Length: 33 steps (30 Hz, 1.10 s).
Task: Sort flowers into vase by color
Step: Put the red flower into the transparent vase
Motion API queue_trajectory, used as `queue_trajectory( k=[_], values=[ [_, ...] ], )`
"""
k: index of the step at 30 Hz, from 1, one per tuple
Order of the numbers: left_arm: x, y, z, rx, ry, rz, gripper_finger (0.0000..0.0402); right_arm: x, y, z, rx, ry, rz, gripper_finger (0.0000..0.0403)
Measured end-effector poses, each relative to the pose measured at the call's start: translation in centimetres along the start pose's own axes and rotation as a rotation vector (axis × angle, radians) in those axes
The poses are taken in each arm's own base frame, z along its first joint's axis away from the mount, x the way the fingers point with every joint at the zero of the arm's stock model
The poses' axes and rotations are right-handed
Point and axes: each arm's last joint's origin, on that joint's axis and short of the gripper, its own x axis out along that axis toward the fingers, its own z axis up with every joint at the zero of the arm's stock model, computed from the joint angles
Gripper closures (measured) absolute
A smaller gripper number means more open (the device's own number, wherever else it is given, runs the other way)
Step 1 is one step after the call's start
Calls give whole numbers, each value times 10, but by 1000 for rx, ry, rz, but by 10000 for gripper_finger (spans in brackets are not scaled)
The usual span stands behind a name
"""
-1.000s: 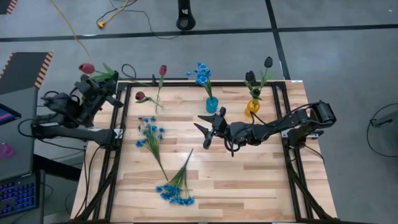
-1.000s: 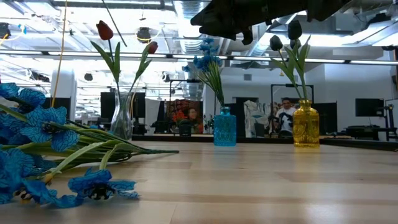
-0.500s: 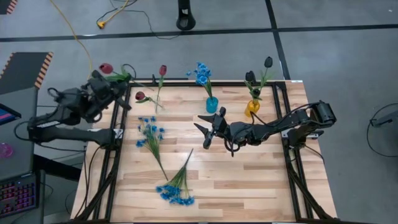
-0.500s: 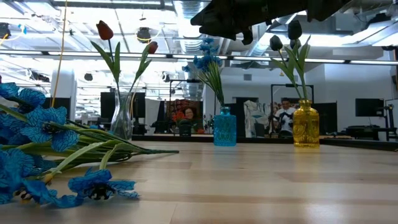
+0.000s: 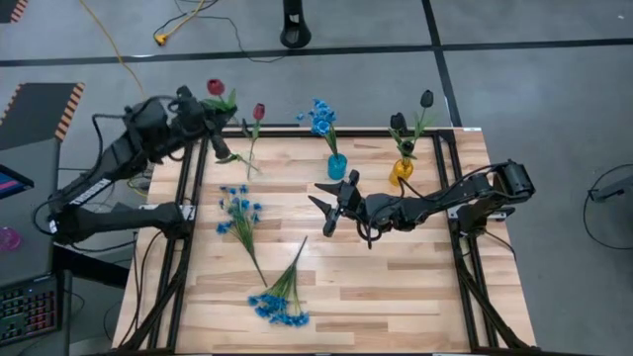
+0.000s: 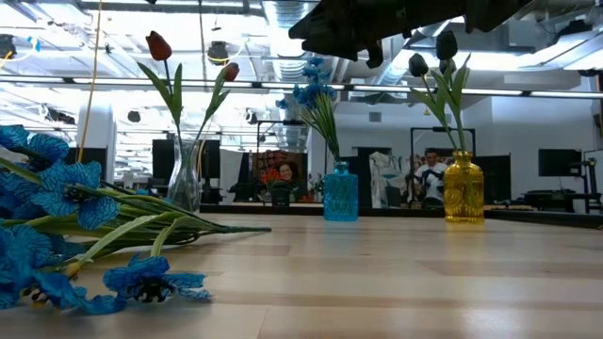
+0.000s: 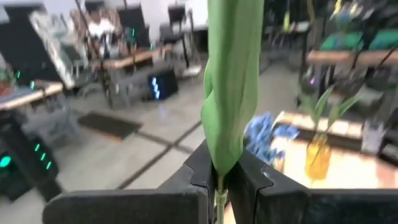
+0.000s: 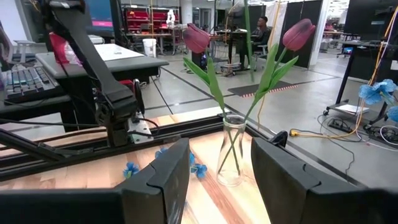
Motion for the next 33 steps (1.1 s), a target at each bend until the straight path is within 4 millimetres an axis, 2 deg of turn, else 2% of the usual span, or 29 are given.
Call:
queue_trajectory(
  k=[6, 12, 15, 20, 33],
  values=[
    [5, 26, -8, -7, 118, 1, 386, 3, -5, -4, -4, 32, -17, 206],
    [25, 45, -25, -95, 207, -166, 386, 6, -12, -8, 25, 74, -40, 206],
    [36, 50, -32, -96, 246, -181, 386, 7, -14, -9, 33, 85, -48, 206],
    [52, 54, -45, -110, 331, -192, 386, 8, -15, -10, 28, 92, -50, 206],
    [65, 56, -59, -108, 423, -172, 386, 8, -15, -11, 21, 99, -49, 206]
  ],
)
